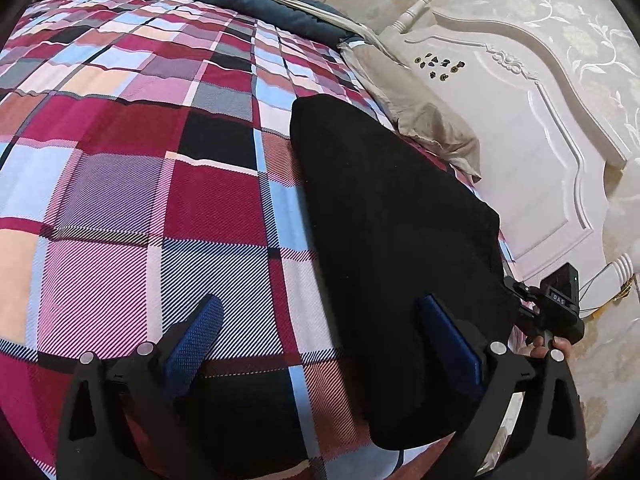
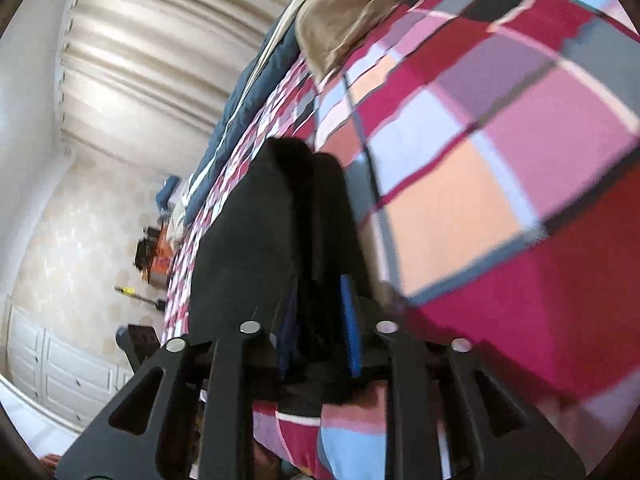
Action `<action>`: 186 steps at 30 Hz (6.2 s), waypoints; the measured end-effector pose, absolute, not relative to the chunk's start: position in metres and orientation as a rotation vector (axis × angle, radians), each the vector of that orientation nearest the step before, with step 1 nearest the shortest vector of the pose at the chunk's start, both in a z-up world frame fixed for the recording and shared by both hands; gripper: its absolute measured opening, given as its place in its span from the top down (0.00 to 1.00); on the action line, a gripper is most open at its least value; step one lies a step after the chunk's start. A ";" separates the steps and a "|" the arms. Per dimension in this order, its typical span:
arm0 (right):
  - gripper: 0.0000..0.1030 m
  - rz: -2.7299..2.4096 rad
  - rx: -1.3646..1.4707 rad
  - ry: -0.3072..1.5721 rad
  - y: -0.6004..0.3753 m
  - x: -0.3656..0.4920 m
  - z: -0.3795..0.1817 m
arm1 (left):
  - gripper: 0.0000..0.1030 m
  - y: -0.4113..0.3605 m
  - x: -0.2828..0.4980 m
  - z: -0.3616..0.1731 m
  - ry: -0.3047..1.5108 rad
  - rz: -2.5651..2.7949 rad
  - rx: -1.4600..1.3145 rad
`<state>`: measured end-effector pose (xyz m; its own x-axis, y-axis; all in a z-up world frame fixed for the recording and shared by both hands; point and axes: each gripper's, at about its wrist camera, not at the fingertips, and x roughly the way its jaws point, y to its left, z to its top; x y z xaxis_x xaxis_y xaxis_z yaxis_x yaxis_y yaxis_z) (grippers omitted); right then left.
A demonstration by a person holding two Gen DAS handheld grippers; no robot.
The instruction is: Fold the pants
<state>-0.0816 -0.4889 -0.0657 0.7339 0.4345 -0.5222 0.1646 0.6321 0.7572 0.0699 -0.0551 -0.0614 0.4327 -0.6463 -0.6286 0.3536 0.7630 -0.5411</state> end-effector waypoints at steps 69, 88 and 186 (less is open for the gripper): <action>0.58 0.395 0.742 0.833 -0.333 -0.029 -0.066 | 0.53 -0.006 0.044 -0.047 0.935 -0.520 -0.370; 0.61 0.483 0.787 0.859 -0.310 -0.020 -0.090 | 0.46 0.046 0.034 -0.051 0.911 -0.460 -0.391; 0.68 0.563 0.862 0.797 -0.262 0.260 -0.086 | 0.60 0.090 0.306 -0.045 0.875 -0.382 -0.284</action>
<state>0.2599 -0.2617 -0.0864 0.5874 0.7145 -0.3801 -0.1187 0.5406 0.8329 0.3058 0.0904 -0.0448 0.5809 -0.4364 -0.6871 0.2077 0.8956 -0.3933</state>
